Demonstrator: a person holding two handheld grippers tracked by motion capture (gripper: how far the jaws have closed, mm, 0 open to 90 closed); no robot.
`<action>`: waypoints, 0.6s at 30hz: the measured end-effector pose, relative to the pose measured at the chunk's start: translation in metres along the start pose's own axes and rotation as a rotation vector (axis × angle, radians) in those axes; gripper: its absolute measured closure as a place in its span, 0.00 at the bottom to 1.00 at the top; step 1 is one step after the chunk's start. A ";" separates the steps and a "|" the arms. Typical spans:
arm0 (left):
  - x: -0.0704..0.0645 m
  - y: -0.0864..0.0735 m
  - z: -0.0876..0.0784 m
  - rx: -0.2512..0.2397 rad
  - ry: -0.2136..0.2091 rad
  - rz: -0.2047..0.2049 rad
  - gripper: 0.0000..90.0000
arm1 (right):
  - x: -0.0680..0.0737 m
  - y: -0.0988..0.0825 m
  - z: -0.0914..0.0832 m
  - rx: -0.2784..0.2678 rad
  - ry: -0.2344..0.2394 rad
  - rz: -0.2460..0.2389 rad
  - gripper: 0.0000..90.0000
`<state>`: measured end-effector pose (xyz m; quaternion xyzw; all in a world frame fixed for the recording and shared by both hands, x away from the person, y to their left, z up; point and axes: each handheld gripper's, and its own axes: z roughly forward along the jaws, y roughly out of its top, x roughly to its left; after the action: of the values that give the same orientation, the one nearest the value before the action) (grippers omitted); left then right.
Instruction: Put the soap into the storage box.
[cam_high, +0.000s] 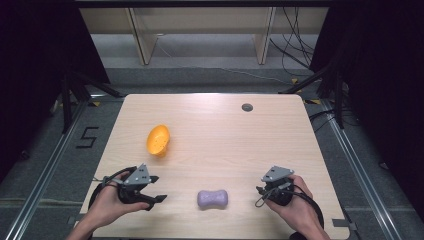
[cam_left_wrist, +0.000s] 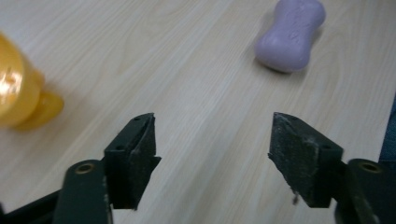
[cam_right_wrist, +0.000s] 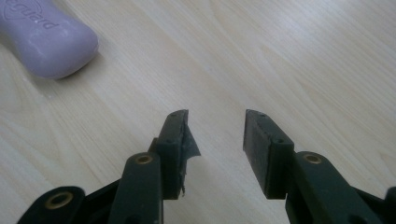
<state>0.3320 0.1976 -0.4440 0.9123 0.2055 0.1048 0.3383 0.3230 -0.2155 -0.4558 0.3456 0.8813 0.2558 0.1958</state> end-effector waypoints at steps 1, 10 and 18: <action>-0.001 0.007 0.002 0.032 -0.016 0.030 0.38 | -0.001 0.000 0.000 0.004 -0.001 -0.005 0.67; -0.017 0.052 0.030 0.225 -0.143 0.169 0.38 | -0.002 -0.001 0.000 0.014 0.004 -0.009 0.68; -0.026 0.085 0.061 0.334 -0.193 0.216 0.41 | -0.002 -0.001 0.001 0.010 0.008 -0.008 0.68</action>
<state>0.3546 0.0925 -0.4353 0.9782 0.0877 0.0174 0.1875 0.3240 -0.2177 -0.4567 0.3420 0.8849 0.2519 0.1913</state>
